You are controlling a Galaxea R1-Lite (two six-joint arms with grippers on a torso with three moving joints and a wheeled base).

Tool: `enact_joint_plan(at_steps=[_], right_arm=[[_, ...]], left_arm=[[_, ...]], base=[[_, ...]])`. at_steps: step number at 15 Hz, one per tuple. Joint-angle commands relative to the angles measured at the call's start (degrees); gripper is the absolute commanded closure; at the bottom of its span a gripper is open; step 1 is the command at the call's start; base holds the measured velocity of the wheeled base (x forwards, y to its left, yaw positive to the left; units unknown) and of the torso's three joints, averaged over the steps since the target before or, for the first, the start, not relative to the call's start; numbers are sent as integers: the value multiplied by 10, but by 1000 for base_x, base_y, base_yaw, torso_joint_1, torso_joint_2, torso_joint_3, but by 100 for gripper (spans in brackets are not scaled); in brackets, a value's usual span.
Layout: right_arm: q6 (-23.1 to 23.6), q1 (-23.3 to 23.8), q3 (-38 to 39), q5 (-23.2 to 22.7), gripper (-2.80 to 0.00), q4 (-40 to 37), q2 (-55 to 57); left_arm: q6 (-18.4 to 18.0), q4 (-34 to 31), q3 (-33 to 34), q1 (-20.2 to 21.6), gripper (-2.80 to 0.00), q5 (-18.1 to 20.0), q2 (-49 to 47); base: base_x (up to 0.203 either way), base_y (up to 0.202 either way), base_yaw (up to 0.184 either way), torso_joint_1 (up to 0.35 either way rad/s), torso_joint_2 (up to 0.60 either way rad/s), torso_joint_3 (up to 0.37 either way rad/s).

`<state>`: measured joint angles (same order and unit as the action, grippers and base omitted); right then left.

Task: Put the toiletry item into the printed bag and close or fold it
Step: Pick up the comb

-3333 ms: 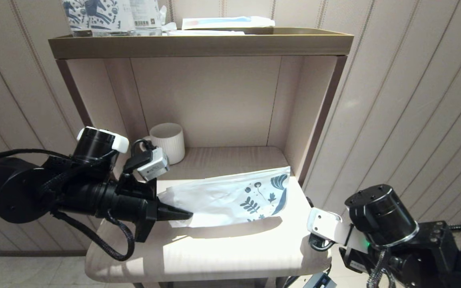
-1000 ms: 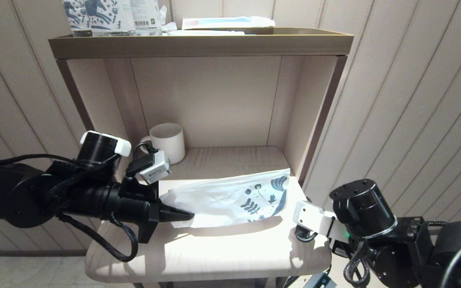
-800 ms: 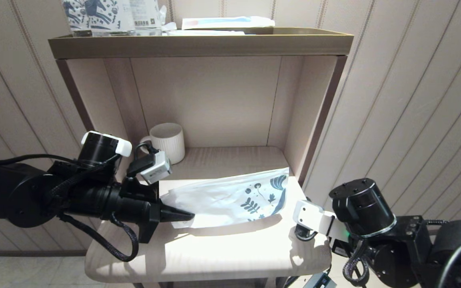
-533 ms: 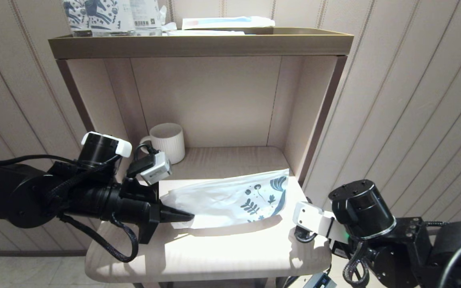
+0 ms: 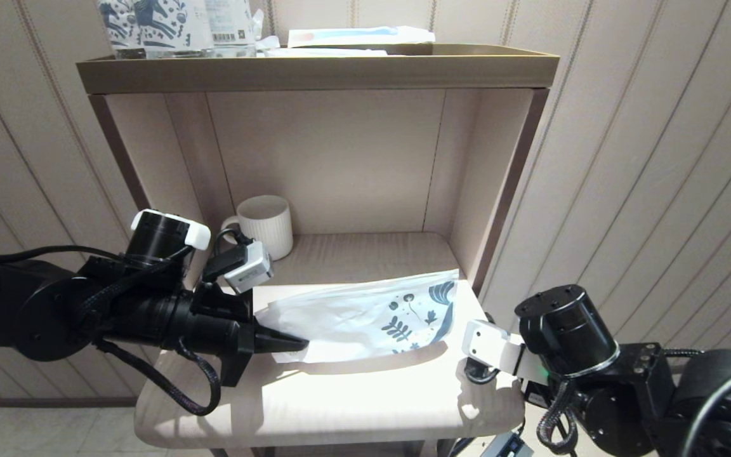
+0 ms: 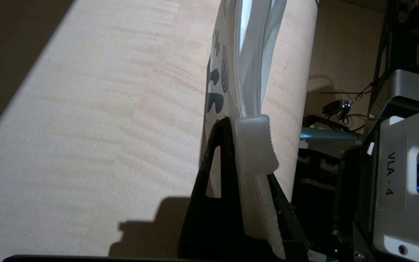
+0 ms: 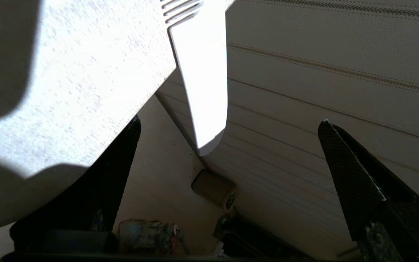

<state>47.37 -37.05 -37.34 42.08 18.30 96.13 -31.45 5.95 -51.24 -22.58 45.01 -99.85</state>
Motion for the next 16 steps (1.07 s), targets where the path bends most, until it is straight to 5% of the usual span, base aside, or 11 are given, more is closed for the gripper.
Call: enact_joint_plan(at_steps=[1, 15, 16], right_arm=[[2, 0, 1, 1, -280, 3, 4], [0, -7, 0, 1, -280, 7, 3], [0, -8, -1, 1, 0, 6, 2]], left_arm=[[-2, 0, 0, 0, 0, 3, -1], [-1, 0, -1, 0, 0, 3, -1], [-1, 0, -2, 0, 0, 3, -1]], base=[[0, 0, 0, 0, 0, 0], [0, 0, 0, 0, 0, 0], [0, 0, 0, 0, 0, 0]])
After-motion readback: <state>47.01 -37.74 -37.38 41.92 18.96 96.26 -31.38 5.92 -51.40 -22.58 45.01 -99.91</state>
